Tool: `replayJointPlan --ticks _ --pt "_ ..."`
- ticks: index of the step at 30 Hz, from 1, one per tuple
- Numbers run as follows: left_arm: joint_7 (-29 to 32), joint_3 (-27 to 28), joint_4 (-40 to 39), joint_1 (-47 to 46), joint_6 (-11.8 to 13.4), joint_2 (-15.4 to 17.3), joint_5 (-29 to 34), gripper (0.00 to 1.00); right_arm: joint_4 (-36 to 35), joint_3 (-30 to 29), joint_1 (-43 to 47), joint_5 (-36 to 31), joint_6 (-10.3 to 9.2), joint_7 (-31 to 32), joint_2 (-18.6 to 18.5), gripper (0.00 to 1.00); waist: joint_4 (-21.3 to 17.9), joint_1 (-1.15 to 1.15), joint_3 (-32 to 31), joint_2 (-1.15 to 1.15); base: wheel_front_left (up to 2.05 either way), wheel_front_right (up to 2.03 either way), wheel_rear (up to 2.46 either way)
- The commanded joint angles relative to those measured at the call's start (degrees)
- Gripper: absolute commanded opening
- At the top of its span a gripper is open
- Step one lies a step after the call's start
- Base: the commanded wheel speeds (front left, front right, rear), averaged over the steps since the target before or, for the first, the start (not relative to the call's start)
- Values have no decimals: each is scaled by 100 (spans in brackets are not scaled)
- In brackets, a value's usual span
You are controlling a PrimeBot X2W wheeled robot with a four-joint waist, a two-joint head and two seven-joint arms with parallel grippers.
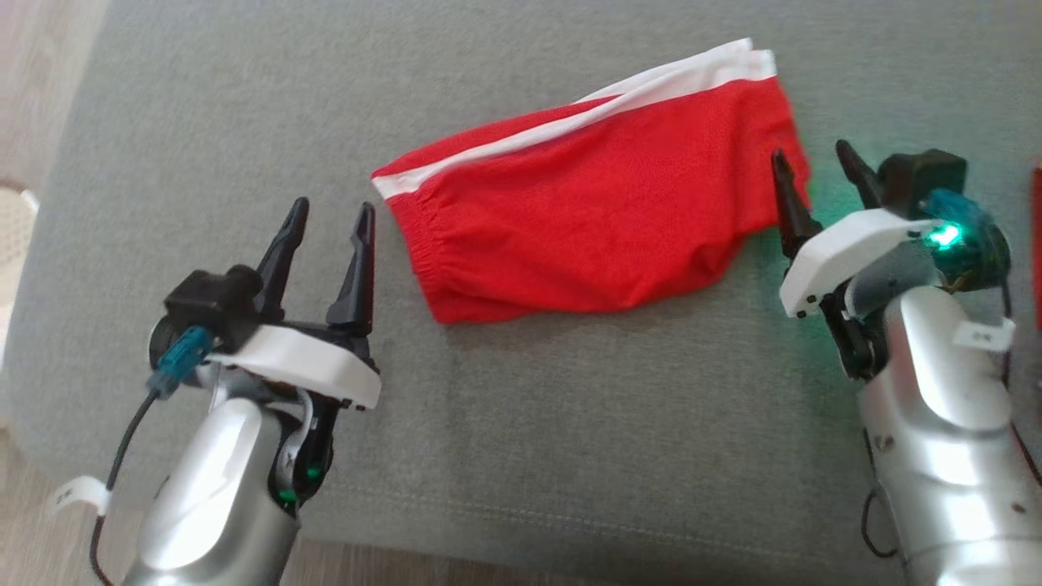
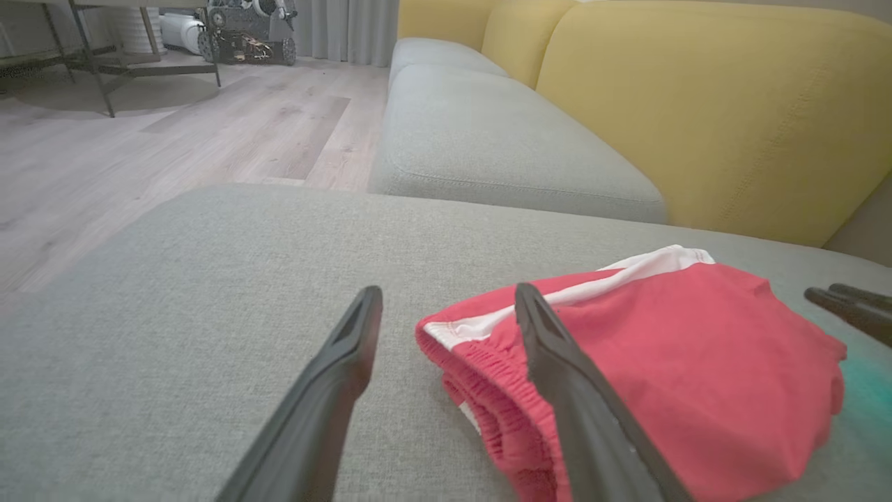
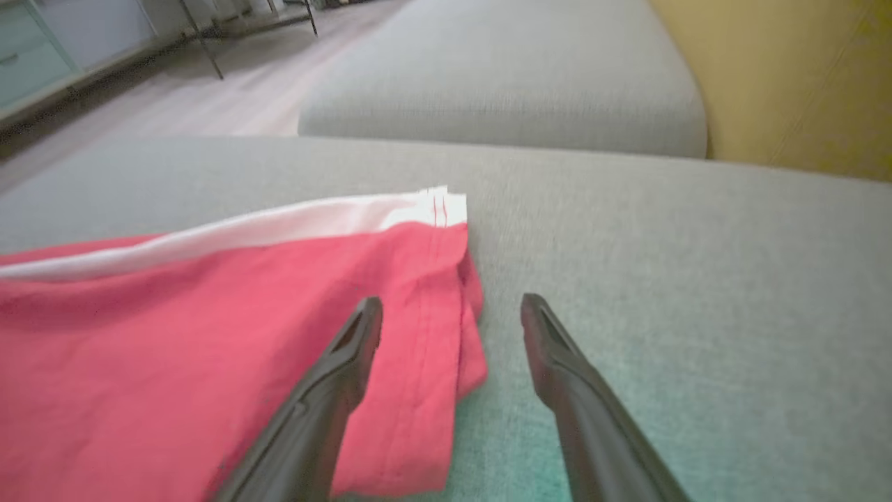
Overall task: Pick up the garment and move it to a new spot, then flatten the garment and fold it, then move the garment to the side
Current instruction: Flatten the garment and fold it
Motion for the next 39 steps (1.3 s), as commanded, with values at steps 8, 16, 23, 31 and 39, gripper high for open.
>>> replayJointPlan --ticks 8,16,23,31,39 --pt "-131 180 44 -383 -151 8 -19 100 1134 -144 -682 -125 -5 6 90 100 232 0 249 0 0 0 0" --pt "-159 273 126 -352 -159 7 14 100 1593 101 -681 291 -5 -183 157 0 134 0 179 0 0 0 0" --pt "-164 307 62 -196 -132 74 40 100 1247 446 -83 906 -5 -743 164 0 -128 0 -6 0 0 0 0" --pt "-13 316 -94 53 -87 244 -6 100 334 696 1184 1562 -5 -1066 165 0 -512 0 -190 0 0 0 0" --pt "165 327 -329 184 -19 374 -56 100 -392 427 1897 1692 -5 -899 165 0 -729 0 -236 0 0 0 0"
